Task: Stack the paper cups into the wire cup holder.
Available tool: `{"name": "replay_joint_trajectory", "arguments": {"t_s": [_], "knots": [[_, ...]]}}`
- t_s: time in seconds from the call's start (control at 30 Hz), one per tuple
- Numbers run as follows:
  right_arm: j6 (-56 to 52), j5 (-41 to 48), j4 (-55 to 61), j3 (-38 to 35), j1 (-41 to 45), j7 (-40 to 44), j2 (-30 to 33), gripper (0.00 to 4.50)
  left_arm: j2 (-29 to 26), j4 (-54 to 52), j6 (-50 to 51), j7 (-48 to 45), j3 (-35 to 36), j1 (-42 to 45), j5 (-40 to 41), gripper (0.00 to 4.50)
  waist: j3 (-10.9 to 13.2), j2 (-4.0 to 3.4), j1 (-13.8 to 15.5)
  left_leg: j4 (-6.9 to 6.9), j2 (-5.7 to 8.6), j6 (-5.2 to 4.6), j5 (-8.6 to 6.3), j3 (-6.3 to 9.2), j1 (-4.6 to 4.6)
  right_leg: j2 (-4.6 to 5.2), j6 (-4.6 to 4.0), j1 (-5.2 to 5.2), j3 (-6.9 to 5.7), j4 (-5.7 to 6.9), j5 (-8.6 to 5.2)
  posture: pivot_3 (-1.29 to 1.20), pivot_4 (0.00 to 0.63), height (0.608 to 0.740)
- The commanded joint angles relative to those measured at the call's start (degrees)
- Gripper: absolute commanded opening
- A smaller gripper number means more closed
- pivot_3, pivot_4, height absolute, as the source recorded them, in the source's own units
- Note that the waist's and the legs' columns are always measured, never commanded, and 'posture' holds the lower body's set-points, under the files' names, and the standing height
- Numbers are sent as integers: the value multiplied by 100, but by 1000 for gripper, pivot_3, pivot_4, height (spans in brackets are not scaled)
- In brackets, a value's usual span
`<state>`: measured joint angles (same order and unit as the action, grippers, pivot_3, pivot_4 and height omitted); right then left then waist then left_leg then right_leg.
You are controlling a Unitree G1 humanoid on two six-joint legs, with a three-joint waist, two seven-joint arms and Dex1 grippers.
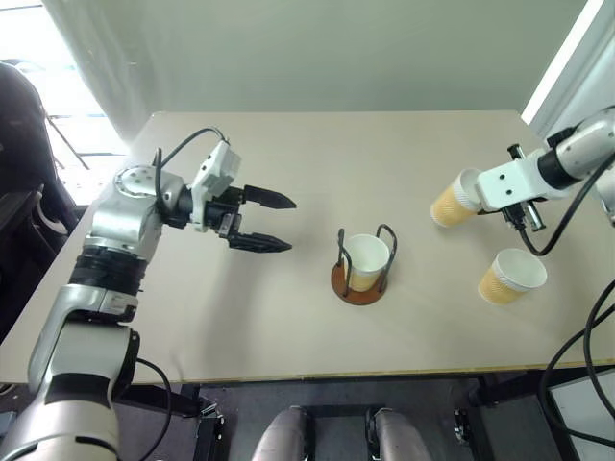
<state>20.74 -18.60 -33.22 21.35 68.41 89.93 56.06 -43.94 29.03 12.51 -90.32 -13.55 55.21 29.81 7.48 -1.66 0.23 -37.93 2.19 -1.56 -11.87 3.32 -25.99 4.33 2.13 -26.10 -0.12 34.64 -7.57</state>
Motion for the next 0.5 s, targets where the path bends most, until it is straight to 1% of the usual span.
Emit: {"name": "replay_joint_trajectory", "arguments": {"t_s": [0.03, 0.13, 0.2, 0.3, 0.4, 0.5], "knots": [[-549, 433, 1125, -245, 39, 256, 223, 17, -42, 140, -285, -218, -167, 236, 201, 4500, 0, 0, 1, -1, 0, 0, 0, 0, 0, 0, 0, 0, 0, -1, -1, 0, 150, 740], [-949, 723, 1823, -147, 8, 257, 348, 17, -12, 329, -489, -218, -369, 300, 267, 4500, 0, 0, 3, -2, 1, -3, 2, 1, -1, -1, 0, 2, 0, -6, -2, 0, 150, 740], [-1372, 1010, 2472, -16, 1, 257, 451, 17, 12, 538, -739, -218, -494, 350, 320, 4500, 1, -1, 4, -2, 1, -5, 4, 1, -3, -1, 1, 2, 1, -7, -7, 0, 150, 740], [-1954, 1312, 3144, 151, 99, 257, 471, 17, 24, 804, -1062, -218, -663, 404, 406, 4500, 1, -1, -2, -2, 1, -23, 17, 1, -2, -3, 4, 2, 1, -6, -19, 0, 150, 740], [-2343, 1443, 3468, 278, 240, 257, 365, 17, 4, 1000, -1382, -218, -853, 469, 412, 4500, 1, -1, -6, -2, 1, -25, 20, 1, -2, -4, 6, 2, 1, -5, -22, 0, 150, 740], [-2524, 1490, 3591, 349, 268, 257, 264, 17, -26, 1202, -1366, -218, -991, 732, 500, 4500, 4, 4, -6, -5, 2, -40, 31, 1, -5, -4, 6, 1, 2, -4, -22, 0, 150, 740]]}}
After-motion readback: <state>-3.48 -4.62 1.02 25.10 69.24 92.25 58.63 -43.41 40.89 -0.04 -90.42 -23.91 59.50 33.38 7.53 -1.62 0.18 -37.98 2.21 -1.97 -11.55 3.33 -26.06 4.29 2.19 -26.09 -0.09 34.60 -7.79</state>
